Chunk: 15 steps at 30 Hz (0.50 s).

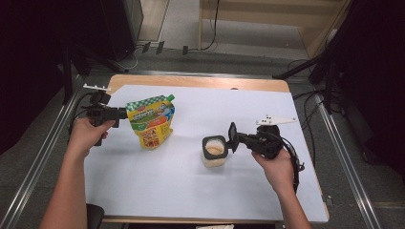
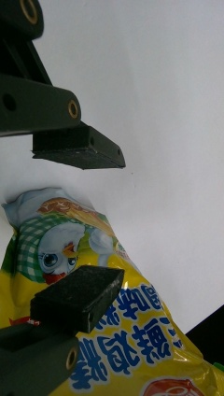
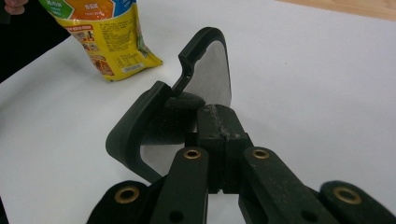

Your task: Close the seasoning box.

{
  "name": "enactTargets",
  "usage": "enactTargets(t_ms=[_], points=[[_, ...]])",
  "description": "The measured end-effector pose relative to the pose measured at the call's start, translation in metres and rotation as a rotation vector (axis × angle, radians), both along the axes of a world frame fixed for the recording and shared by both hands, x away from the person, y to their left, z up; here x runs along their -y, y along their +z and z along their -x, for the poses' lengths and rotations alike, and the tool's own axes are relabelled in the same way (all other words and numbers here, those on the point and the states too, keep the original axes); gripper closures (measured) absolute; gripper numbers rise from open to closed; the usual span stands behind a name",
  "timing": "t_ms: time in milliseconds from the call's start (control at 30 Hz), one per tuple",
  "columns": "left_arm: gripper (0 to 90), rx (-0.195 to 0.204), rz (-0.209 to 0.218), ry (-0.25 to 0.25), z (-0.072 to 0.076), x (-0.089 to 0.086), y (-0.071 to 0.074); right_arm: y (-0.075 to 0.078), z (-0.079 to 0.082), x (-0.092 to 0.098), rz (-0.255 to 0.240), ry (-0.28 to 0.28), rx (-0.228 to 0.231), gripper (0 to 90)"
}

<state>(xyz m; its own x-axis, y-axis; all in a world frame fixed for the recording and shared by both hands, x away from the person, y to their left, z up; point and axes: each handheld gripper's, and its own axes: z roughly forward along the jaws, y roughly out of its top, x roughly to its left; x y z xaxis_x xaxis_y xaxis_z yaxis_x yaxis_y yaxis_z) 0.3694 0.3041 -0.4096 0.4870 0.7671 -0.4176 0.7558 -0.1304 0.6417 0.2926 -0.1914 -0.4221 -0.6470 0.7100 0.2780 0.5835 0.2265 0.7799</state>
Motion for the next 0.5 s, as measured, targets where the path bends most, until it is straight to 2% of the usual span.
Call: enactTargets(t_ms=[500], points=[[39.5, 0.000, 0.002, -0.001, 0.000, -0.002, 0.000, -0.002, 0.003, -0.014, -0.002, 0.025, 0.007, 90.0]])
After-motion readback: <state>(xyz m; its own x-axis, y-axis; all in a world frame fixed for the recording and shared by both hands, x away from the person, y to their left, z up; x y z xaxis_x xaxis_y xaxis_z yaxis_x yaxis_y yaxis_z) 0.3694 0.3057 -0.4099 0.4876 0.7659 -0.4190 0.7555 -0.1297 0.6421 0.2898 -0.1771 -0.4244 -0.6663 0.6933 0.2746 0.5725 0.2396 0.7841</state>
